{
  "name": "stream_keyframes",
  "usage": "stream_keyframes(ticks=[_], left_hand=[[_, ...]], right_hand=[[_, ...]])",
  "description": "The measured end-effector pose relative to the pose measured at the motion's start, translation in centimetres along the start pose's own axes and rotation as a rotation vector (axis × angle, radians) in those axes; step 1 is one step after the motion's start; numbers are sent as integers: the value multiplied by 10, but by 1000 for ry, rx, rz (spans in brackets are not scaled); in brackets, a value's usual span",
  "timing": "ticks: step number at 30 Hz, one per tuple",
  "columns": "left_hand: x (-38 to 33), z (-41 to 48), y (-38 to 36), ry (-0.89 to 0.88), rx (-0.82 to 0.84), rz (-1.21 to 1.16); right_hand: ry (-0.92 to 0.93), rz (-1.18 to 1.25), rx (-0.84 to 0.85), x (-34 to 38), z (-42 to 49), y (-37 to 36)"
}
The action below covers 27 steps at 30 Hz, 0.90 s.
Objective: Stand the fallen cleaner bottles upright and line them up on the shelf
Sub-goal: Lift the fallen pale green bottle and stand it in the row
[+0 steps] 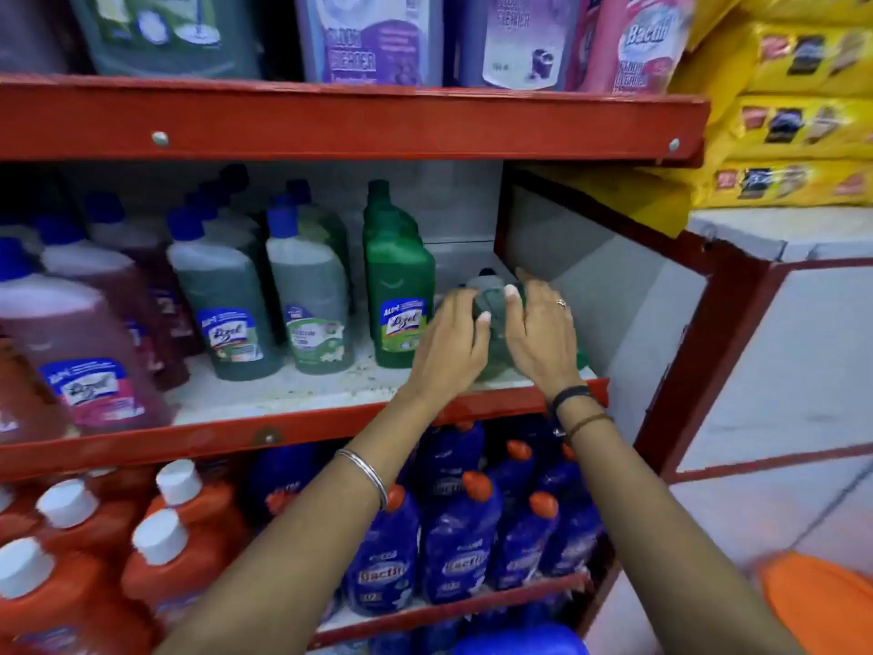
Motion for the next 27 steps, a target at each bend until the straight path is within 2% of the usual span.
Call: stream_keyframes(ticks=[4,7,10,13,17,21,27], left_hand=[[10,18,-39,239,103,40],[16,36,-55,451,182,29],[17,52,-65,584,249,55],[25,58,-73,709,248,-39],[28,62,-75,962,196,-310],[25,60,-60,971,183,-406],[23,24,-17,853,161,-825]], right_hand=[[-178,-34,180,-32,21,-16],[-244,-89,337,-51,29,-34],[-317,-86,408,-59,40,-43],[-382,-36,429,-61,49,-52],[-523,134,477,-57,48,-61],[-648,266,450,-58,28,-60],[-654,458,299,-47,9,-47]])
Point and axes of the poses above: each hand's wrist, its own z-axis towards the middle knuckle, its own y-axis out of the back of the hand, x = y × z, the point moved 3 cm from there along z, towards the middle knuckle, and after that the axes turned 13 degrees about -x, right-handed, at the moved point
